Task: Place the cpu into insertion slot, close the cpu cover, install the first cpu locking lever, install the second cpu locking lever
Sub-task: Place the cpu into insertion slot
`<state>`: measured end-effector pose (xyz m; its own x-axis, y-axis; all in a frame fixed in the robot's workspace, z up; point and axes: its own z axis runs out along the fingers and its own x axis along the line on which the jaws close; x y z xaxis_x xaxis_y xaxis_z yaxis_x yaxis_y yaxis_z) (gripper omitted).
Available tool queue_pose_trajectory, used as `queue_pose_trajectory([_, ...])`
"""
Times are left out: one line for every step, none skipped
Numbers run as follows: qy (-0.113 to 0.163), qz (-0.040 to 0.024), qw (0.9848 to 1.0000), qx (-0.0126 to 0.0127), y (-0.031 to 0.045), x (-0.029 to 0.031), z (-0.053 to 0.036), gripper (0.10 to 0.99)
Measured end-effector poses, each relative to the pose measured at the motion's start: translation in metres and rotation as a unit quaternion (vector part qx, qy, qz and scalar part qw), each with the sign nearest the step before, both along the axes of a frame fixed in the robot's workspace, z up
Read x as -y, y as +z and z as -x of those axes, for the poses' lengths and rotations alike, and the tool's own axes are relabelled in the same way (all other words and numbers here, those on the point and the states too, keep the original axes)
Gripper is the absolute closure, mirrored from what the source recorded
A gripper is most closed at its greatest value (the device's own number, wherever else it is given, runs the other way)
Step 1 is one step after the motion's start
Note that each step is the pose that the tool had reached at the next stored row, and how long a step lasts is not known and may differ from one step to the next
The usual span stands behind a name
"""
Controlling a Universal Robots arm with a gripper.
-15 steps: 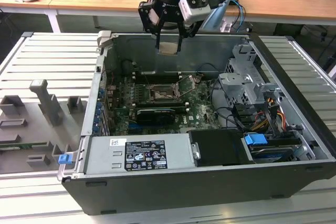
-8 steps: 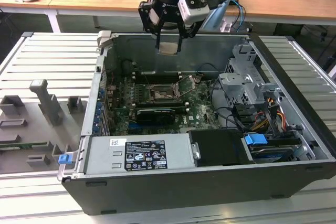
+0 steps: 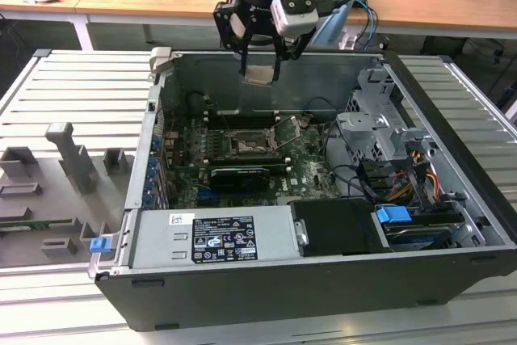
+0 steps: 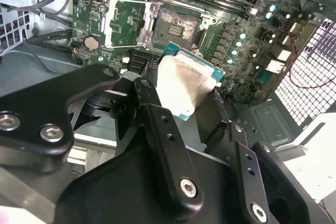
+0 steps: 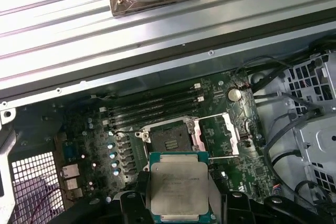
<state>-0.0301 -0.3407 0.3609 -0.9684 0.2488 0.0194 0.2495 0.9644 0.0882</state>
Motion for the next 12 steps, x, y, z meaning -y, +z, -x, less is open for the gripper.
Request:
queue_pose_trajectory([-0.003,0.0,1.0,0.0,0.0,0.0,0.0,0.557])
queue_pose_trajectory([-0.004,0.0,1.0,0.0,-0.0001,0.0,0.0,0.557])
queue_pose_trajectory([-0.007,0.0,1.0,0.0,-0.0002,0.0,0.0,0.557])
queue_pose_trajectory([-0.009,0.0,1.0,0.0,-0.0002,0.0,0.0,0.557])
queue_pose_trajectory([-0.012,0.0,0.9999,0.0,-0.0002,0.0,0.0,0.557])
queue_pose_trajectory([-0.014,0.0,0.9999,0.0,-0.0003,0.0,0.0,0.557])
queue_pose_trajectory([-0.017,0.0,0.9999,0.0,-0.0003,0.0,0.0,0.557])
queue_pose_trajectory([-0.021,0.0,0.9998,0.0,-0.0004,0.0,0.0,0.557])
queue_pose_trajectory([-0.023,0.0,0.9997,0.0,-0.0004,0.0,0.0,0.557])
queue_pose_trajectory([-0.025,0.0,0.9997,0.0,-0.0005,0.0,0.0,0.557])
queue_pose_trajectory([-0.026,0.0,0.9997,0.0,-0.0005,0.0,0.0,0.557])
queue_pose_trajectory([-0.028,0.0,0.9996,0.0,-0.0005,0.0,0.0,0.557])
